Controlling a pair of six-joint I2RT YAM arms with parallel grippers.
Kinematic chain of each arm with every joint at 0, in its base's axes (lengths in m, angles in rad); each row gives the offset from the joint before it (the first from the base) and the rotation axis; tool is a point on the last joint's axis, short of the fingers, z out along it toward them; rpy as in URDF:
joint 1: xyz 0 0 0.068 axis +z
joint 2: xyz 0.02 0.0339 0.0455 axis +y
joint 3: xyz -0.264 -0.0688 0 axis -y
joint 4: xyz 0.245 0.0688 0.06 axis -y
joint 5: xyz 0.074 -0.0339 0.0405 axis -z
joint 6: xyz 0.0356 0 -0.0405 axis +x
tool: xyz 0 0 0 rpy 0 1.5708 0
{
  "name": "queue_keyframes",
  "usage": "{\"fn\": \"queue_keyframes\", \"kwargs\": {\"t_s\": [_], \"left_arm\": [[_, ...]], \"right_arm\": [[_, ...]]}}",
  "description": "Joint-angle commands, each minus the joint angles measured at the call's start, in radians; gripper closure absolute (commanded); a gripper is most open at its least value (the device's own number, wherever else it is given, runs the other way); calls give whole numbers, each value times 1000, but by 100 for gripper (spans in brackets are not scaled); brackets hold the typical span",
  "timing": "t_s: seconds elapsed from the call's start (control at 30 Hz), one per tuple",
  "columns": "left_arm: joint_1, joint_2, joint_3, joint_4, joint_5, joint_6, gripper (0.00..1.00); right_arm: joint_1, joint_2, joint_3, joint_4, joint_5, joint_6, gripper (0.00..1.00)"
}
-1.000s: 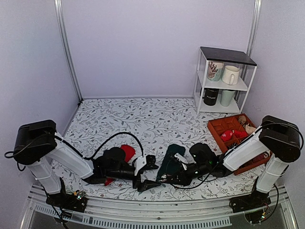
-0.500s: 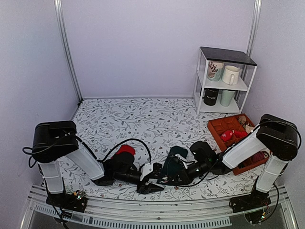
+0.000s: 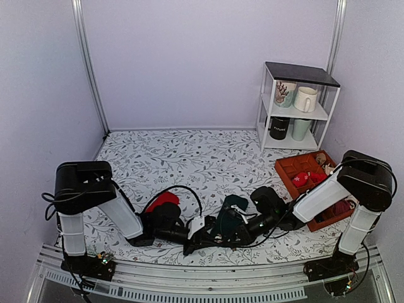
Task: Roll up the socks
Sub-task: Roll the sock at the center of the board.
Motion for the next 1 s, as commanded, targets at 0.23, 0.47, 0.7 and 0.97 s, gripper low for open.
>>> {"fn": "queue_keyframes", "kwargs": {"t_s": [0.23, 0.47, 0.7, 0.97], "left_arm": [[9, -22, 113, -458, 22, -193, 100], [26, -16, 96, -619, 39, -302, 100], [44, 17, 86, -633, 54, -347, 100], [47, 42, 94, -636, 66, -347, 100]], "right_arm": [[4, -113, -9, -271, 158, -87, 64], [38, -472, -165, -155, 474, -229, 52], [253, -502, -261, 68, 671, -472, 50], [326, -349, -190, 114, 798, -661, 50]]}}
